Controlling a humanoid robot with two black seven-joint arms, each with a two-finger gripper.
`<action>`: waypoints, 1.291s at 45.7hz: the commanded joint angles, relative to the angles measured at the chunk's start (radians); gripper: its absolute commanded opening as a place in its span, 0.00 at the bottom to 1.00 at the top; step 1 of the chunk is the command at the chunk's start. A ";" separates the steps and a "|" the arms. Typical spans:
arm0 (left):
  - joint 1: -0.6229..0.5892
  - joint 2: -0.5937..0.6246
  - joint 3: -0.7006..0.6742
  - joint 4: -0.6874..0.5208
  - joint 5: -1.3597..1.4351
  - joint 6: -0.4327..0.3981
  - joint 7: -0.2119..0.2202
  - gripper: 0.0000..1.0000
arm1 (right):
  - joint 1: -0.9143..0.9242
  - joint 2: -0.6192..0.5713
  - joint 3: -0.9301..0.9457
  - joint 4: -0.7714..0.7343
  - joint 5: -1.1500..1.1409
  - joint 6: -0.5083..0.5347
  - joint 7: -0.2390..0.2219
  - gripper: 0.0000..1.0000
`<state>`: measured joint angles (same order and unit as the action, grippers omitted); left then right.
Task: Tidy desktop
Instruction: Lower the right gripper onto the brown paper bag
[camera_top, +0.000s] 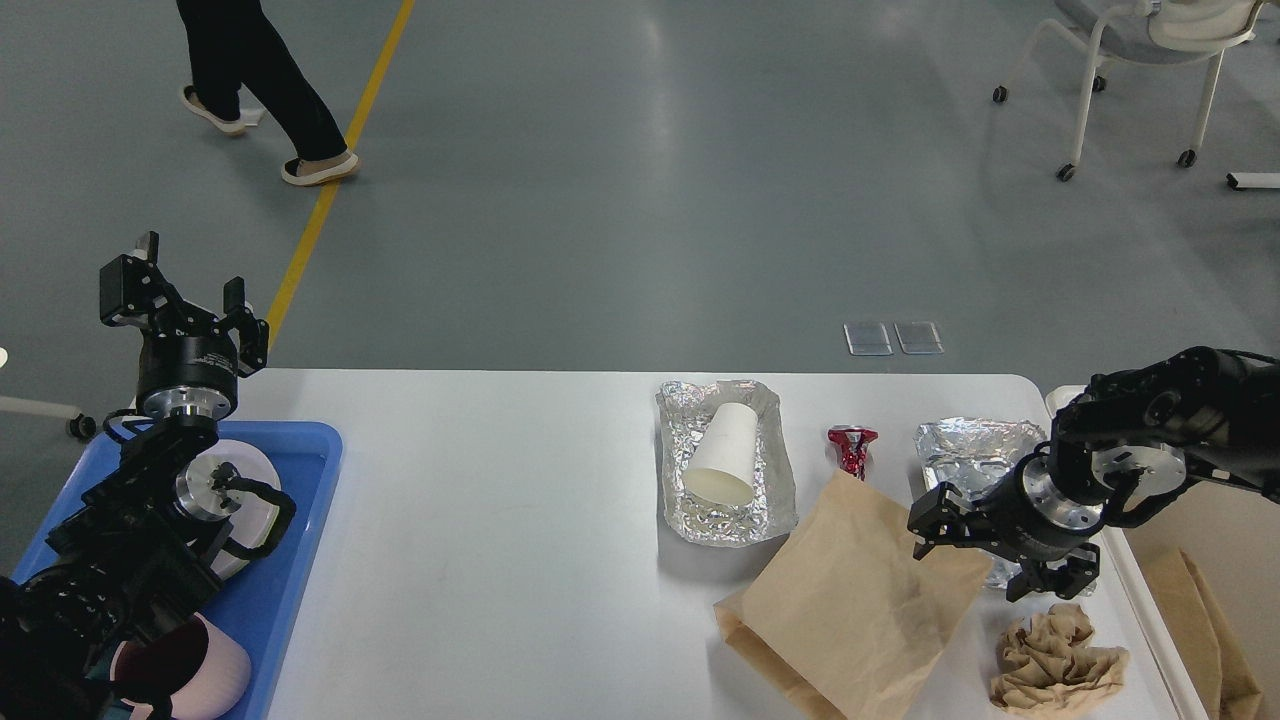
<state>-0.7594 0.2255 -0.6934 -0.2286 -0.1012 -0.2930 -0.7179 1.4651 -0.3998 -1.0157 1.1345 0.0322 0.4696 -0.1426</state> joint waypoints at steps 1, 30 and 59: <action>0.000 0.000 0.000 0.000 0.000 0.000 0.000 0.97 | -0.034 -0.007 0.023 -0.013 -0.002 0.000 0.000 1.00; 0.000 0.000 0.000 0.000 0.000 0.000 0.000 0.97 | -0.118 -0.020 0.066 -0.062 0.006 -0.048 0.001 0.48; 0.000 0.000 0.000 0.000 0.000 0.000 0.000 0.97 | -0.123 -0.020 0.055 -0.061 0.006 -0.043 0.000 0.06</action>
<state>-0.7594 0.2255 -0.6934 -0.2286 -0.1012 -0.2930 -0.7179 1.3407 -0.4203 -0.9526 1.0738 0.0385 0.4251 -0.1425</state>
